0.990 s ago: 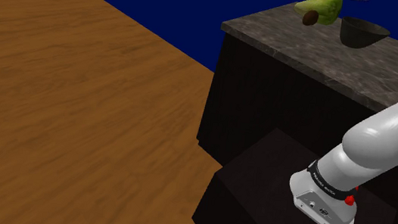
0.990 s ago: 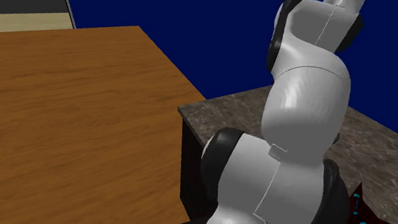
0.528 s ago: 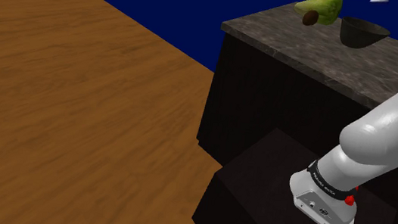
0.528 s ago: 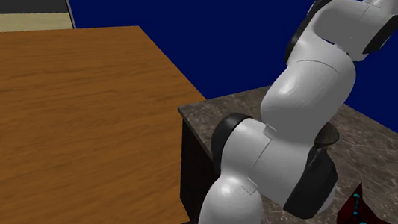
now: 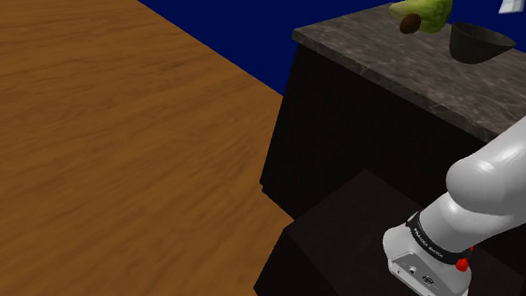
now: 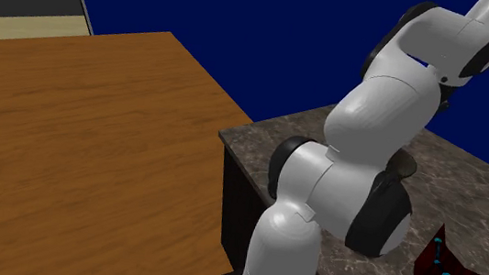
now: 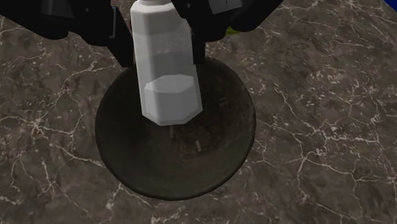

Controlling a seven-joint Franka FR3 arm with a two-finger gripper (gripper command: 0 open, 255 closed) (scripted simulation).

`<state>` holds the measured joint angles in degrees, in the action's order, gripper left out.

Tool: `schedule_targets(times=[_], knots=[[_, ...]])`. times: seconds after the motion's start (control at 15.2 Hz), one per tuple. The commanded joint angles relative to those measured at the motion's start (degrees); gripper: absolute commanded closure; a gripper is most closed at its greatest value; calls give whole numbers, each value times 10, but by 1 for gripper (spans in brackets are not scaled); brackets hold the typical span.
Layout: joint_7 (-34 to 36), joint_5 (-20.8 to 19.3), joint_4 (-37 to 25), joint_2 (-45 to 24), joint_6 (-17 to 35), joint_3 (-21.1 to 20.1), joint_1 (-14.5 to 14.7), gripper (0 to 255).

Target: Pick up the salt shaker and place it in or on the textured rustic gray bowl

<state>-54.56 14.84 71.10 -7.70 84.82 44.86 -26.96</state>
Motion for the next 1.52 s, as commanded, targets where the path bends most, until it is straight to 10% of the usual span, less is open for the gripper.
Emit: schedule_targets(times=[0.0, 1.12, 1.19, 1.45], knots=[[1, -9, 27, 11, 20, -2, 7, 255], [11, -49, 156, 61, 115, -13, 32, 255], [11, -49, 156, 61, 115, -13, 32, 0], [11, -49, 156, 61, 115, -13, 32, 0]])
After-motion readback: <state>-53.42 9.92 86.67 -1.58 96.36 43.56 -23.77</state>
